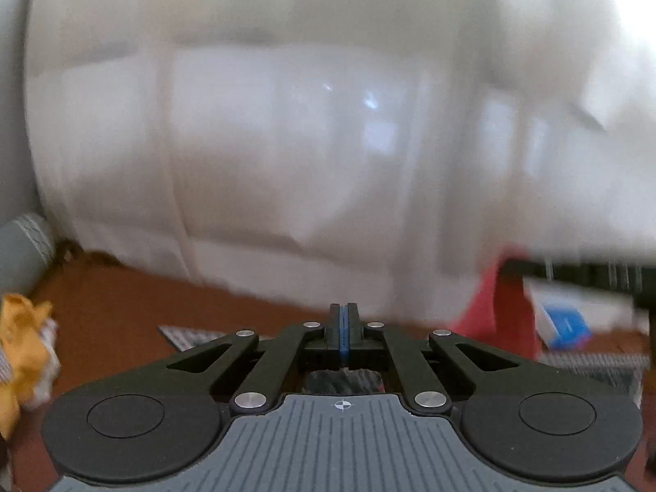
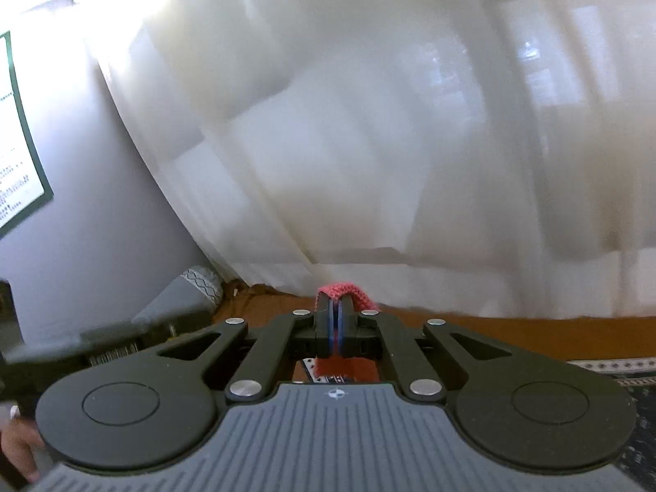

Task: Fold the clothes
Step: 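Lift the red sweater up with both grippers, letting it hang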

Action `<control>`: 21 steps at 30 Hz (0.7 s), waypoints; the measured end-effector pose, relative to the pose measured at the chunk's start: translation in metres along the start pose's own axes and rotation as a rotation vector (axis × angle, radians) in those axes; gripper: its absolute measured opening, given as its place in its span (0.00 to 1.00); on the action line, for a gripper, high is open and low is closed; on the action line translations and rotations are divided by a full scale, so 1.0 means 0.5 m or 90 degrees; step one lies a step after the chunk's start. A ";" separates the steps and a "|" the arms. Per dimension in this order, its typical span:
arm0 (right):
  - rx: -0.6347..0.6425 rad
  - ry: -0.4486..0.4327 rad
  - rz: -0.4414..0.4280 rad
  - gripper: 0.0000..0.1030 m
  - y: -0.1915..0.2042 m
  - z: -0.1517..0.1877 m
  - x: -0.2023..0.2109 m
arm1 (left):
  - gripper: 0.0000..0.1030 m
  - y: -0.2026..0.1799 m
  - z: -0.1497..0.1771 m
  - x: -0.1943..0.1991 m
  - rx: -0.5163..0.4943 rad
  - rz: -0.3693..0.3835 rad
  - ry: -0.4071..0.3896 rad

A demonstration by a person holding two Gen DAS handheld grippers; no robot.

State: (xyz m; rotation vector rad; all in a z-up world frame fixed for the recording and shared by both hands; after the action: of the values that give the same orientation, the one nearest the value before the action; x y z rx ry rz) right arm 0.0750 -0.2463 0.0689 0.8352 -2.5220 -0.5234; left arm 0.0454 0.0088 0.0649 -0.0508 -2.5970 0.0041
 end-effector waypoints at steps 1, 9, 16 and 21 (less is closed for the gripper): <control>0.004 -0.002 0.005 0.02 -0.004 0.004 0.021 | 0.02 -0.022 0.028 0.007 -0.017 0.000 0.009; -0.004 0.003 0.028 0.02 -0.037 0.037 0.140 | 0.35 -0.244 0.245 -0.001 -0.109 0.055 0.113; 0.000 0.011 0.034 0.02 -0.028 0.057 0.230 | 0.69 -0.344 0.302 -0.027 -0.151 -0.020 0.069; 0.016 -0.008 0.041 0.02 -0.014 0.052 0.302 | 0.76 -0.322 0.331 -0.028 -0.105 -0.027 0.110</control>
State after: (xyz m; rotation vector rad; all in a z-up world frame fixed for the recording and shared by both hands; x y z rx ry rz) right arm -0.0444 -0.3409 0.0859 0.7590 -2.5619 -0.4789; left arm -0.0338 -0.1515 -0.0818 -0.0528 -2.4199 -0.2213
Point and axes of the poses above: each gripper's, at about its wrist camera, not at the fingertips, and x roughly against the way its jaws point, y to its left, z to its underside, the point moved 1 cm from there along -x, roughly the way its jaws point, and after that the axes turned 10 degrees about -z, right-handed, at the moved point
